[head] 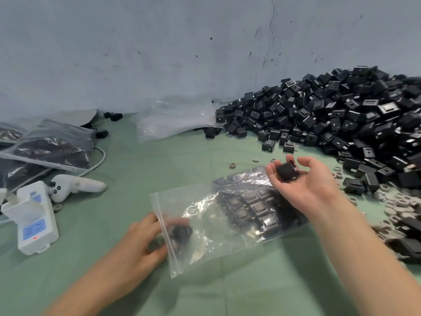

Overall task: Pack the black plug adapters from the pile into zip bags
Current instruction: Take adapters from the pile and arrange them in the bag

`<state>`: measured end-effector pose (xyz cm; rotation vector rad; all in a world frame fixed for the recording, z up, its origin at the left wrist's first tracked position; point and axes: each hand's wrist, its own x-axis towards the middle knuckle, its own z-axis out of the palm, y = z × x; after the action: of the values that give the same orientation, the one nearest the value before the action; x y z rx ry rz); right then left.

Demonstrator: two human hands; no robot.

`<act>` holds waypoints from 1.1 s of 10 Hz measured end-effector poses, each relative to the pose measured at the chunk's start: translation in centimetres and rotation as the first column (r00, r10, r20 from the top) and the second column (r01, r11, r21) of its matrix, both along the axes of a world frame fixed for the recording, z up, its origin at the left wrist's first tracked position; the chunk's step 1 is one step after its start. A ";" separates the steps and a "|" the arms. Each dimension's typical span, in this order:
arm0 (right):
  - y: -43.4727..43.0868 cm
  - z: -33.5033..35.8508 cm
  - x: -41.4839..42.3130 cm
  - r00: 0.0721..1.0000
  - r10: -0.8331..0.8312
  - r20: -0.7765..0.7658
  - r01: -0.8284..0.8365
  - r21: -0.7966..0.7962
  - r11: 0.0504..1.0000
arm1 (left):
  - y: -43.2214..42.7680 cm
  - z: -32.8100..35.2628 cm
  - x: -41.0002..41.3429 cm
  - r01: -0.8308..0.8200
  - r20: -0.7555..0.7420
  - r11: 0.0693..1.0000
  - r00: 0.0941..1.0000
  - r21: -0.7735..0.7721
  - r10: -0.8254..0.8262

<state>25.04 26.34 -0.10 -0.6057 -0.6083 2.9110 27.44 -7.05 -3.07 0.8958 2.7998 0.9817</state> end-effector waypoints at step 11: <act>6.6 -2.7 -0.2 0.876 -0.481 0.024 -0.145 0.966 -0.215 | 10.1 2.5 -1.5 0.399 0.124 0.913 0.905 0.083 -0.407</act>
<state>24.86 32.97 -2.80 -0.8078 -2.2396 0.9802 25.94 3.07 -0.60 1.2911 2.3419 1.0103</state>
